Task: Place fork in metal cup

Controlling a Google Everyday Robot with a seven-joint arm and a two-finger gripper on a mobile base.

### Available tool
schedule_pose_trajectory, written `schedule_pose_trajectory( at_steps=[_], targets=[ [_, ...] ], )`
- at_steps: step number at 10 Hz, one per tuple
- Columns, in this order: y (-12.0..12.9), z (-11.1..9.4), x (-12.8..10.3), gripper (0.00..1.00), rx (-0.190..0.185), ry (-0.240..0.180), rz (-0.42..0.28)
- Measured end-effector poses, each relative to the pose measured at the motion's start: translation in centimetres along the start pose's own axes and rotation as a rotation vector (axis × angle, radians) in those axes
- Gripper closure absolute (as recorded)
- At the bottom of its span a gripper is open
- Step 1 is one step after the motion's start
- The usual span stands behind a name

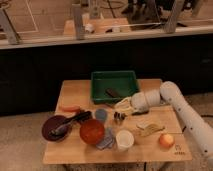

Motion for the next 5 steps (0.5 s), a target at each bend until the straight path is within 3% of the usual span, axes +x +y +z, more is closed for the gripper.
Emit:
schedule_pose_trajectory(
  at_steps=[5],
  targets=[
    [-1.5,1.0,0.5,1.0,0.009,-0.055,0.01]
  ],
)
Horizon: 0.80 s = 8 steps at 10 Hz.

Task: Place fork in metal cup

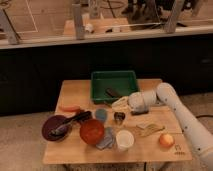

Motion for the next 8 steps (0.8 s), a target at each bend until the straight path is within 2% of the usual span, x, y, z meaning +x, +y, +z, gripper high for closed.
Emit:
schedule_pose_trajectory(
  at_steps=[4,8],
  targets=[
    [-0.7,1.2,0.7,1.0,-0.009,-0.036,0.02],
    [-1.0,2.0,1.0,1.0,-0.018,-0.043,0.028]
  ],
)
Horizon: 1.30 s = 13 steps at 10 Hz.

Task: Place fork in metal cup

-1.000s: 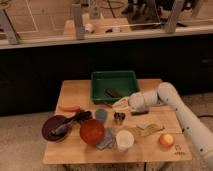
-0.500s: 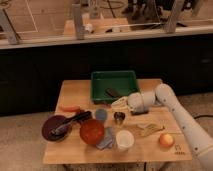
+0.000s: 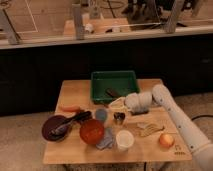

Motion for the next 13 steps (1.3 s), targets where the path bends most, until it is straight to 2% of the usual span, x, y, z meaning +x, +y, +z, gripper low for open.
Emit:
schedule_pose_trajectory(
  at_steps=[6,13],
  targets=[
    [-0.6,0.2,1.3,1.0,-0.002,0.002,0.012],
    [-0.8,-0.5,3.3,1.0,-0.004,-0.017,0.036]
  ],
)
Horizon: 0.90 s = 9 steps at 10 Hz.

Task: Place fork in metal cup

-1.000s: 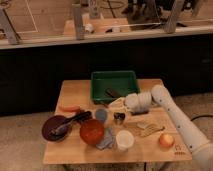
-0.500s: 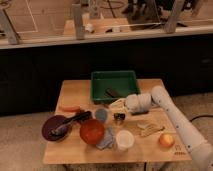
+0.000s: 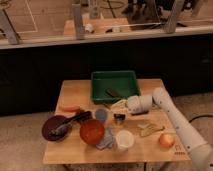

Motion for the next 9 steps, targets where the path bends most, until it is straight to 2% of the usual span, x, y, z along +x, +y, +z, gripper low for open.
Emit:
schedule_pose_trajectory(
  at_steps=[4,5,9],
  targets=[
    [-0.1,-0.3,0.8,0.99,-0.003,-0.005,0.013],
    [-0.2,-0.3,1.0,0.93,-0.002,-0.005,0.016],
    [-0.2,-0.6,1.4,0.54,0.005,-0.002,0.025]
  ],
)
